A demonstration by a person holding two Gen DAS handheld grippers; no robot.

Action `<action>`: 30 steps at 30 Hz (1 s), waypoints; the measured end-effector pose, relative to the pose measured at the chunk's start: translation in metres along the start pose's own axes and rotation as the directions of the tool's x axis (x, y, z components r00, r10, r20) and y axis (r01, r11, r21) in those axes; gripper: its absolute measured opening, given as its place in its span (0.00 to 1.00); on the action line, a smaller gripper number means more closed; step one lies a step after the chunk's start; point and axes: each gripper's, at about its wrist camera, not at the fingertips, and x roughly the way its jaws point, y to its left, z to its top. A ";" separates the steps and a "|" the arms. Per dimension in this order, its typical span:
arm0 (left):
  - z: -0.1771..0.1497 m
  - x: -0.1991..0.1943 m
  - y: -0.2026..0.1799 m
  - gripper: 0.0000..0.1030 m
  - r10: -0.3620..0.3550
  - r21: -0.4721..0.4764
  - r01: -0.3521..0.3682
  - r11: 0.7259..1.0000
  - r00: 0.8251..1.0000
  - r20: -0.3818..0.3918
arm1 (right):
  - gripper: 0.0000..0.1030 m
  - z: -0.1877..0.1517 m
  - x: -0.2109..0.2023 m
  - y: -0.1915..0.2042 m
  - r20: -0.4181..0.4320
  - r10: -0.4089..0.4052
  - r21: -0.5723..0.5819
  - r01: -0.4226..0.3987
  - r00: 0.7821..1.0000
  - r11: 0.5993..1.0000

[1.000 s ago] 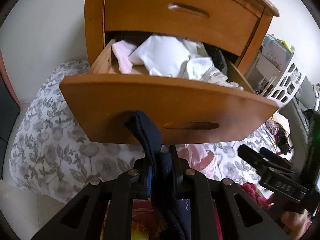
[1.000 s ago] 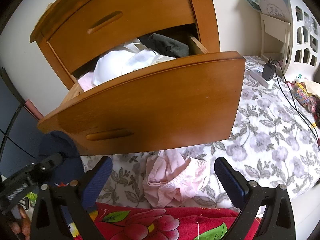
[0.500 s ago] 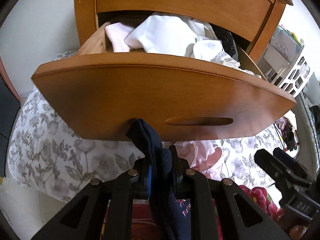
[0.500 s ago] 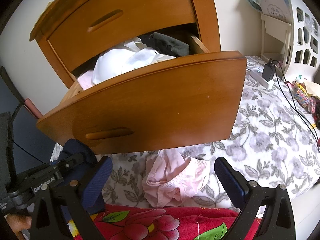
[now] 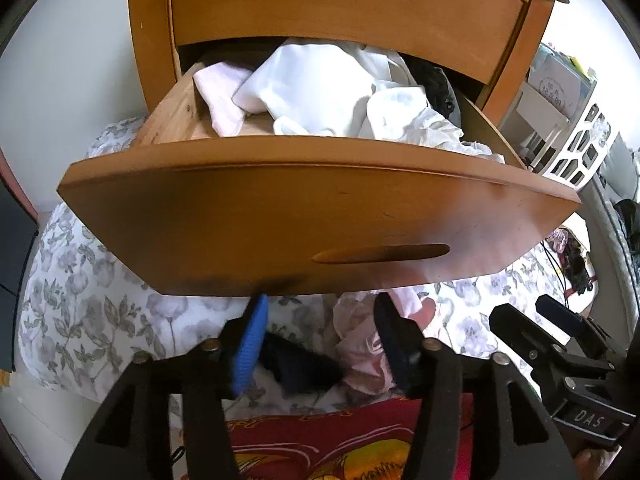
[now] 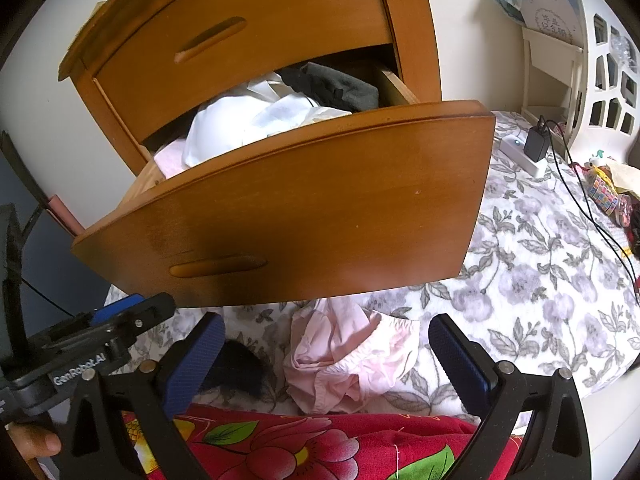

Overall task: Take underwear out of drawer
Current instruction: 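Lower the navy sock onto the bed and open the left tool, then move the right tool over the open drawer toward the cream cloth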

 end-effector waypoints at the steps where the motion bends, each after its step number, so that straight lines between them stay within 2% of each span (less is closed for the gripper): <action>1: 0.000 -0.001 0.000 0.63 0.007 0.003 -0.007 1.000 1.000 0.004 | 1.00 0.000 0.000 0.000 0.000 -0.001 -0.001 0.001 1.000 1.000; 5: -0.003 -0.005 0.001 0.67 0.042 0.018 -0.042 0.999 0.999 0.013 | 1.00 0.000 0.000 0.001 -0.003 -0.006 -0.003 0.006 1.000 1.000; 7: -0.004 -0.006 0.002 0.73 0.060 0.023 -0.060 0.998 0.998 0.020 | 1.00 0.001 0.001 0.001 -0.004 -0.009 -0.005 0.009 1.000 1.000; 9: -0.006 -0.009 0.005 0.83 0.067 0.021 -0.068 0.997 0.997 0.037 | 1.00 0.001 0.000 0.002 -0.005 -0.012 -0.007 0.012 1.000 1.000; 11: -0.007 -0.013 0.009 0.88 0.075 0.011 -0.076 0.997 0.995 0.058 | 1.00 0.001 0.000 0.002 -0.006 -0.014 -0.008 0.014 1.000 1.000; 14: -0.008 -0.022 0.018 0.91 0.090 -0.020 -0.088 0.996 0.991 0.103 | 1.00 0.001 0.001 0.002 -0.008 -0.018 -0.009 0.018 1.000 1.000; 16: -0.008 -0.027 0.023 1.00 0.099 -0.039 -0.095 0.995 0.987 0.124 | 1.00 0.001 0.001 0.003 -0.010 -0.023 -0.013 0.023 1.000 1.000; 21: -0.009 -0.039 0.032 1.00 0.108 -0.078 -0.095 0.992 0.976 0.192 | 1.00 0.001 0.002 0.005 -0.012 -0.038 -0.024 0.038 0.999 0.999; 30: -0.012 -0.060 0.038 1.00 0.107 -0.088 -0.084 0.993 0.946 0.305 | 1.00 0.001 0.003 0.008 -0.017 -0.064 -0.044 0.064 0.998 0.997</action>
